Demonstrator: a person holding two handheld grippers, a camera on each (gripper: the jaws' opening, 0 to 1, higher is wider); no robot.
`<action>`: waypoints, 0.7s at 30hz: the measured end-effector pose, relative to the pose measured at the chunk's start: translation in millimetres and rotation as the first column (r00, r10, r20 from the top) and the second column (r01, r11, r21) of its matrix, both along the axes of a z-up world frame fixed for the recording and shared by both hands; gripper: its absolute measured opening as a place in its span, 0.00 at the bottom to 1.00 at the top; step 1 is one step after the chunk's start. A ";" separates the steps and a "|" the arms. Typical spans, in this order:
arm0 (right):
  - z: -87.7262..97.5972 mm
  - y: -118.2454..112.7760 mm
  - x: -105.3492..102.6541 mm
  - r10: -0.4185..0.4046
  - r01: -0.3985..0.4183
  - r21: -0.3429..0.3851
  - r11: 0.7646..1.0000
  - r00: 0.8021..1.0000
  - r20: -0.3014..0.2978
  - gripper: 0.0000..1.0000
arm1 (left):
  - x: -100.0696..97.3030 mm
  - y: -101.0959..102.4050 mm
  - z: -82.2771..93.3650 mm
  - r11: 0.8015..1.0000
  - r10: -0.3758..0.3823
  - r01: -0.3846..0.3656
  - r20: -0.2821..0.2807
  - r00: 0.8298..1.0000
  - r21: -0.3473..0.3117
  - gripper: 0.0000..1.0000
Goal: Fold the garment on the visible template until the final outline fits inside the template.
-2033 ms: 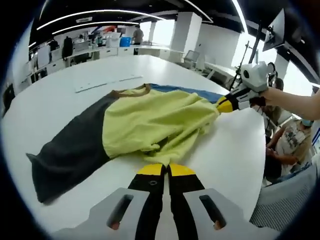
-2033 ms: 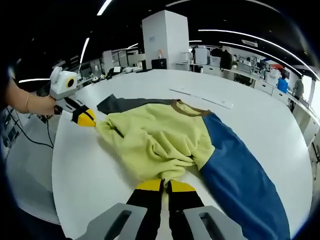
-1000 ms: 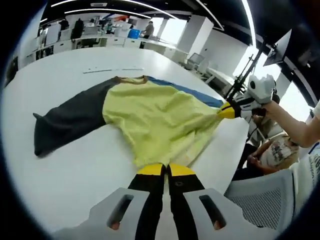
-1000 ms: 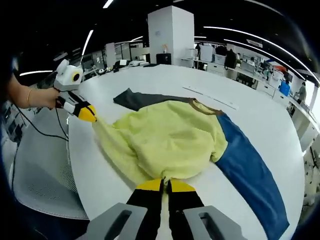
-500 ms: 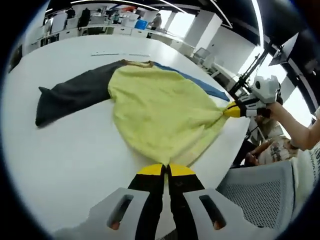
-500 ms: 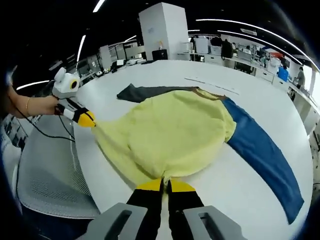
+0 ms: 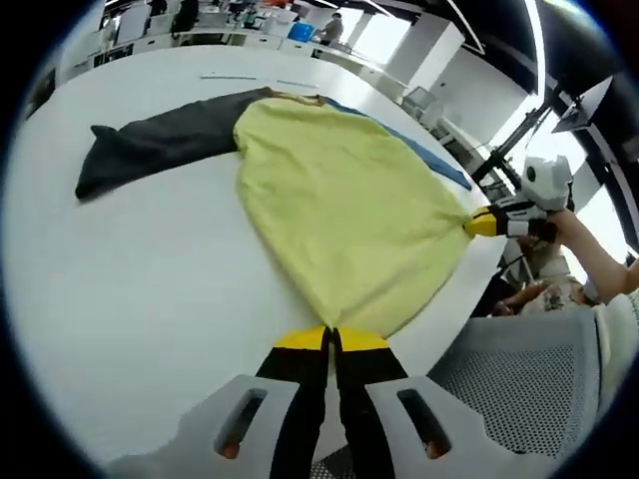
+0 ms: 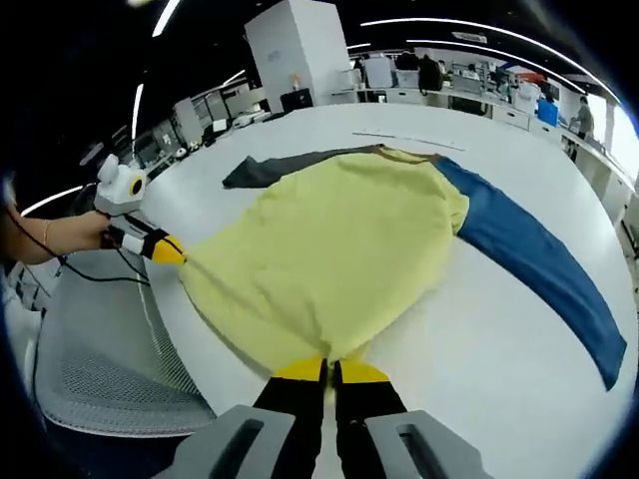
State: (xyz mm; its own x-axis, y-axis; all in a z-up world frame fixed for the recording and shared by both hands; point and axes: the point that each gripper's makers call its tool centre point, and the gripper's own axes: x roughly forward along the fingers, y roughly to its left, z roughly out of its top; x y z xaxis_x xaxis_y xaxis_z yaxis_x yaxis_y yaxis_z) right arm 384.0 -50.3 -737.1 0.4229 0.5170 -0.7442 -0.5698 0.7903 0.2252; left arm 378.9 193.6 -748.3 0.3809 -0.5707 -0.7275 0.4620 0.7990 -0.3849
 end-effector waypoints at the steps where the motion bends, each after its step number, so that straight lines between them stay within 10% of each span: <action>1: -1.9 1.6 -2.2 -0.009 0.009 0.006 1.000 1.000 -0.011 0.00 | 0.1 1.0 -0.4 1.000 0.000 0.000 0.002 1.000 0.007 0.00; 13: -6.9 4.4 -6.2 -0.008 0.007 -0.013 1.000 1.000 -0.020 0.00 | 1.6 -0.7 8.6 0.998 -0.056 0.054 0.087 0.995 0.019 0.01; 21: 6.1 11.9 -3.6 0.009 -0.009 -0.006 1.000 1.000 -0.006 0.00 | 5.0 -3.2 29.5 0.991 -0.126 0.115 0.200 0.972 0.063 0.24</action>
State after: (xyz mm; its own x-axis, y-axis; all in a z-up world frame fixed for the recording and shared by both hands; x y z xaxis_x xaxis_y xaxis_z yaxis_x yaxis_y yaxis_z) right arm 380.4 -38.4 -730.9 0.4141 0.5162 -0.7497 -0.5752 0.7867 0.2240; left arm 383.9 190.4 -718.9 0.4542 -0.5857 -0.6713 0.6203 0.7488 -0.2336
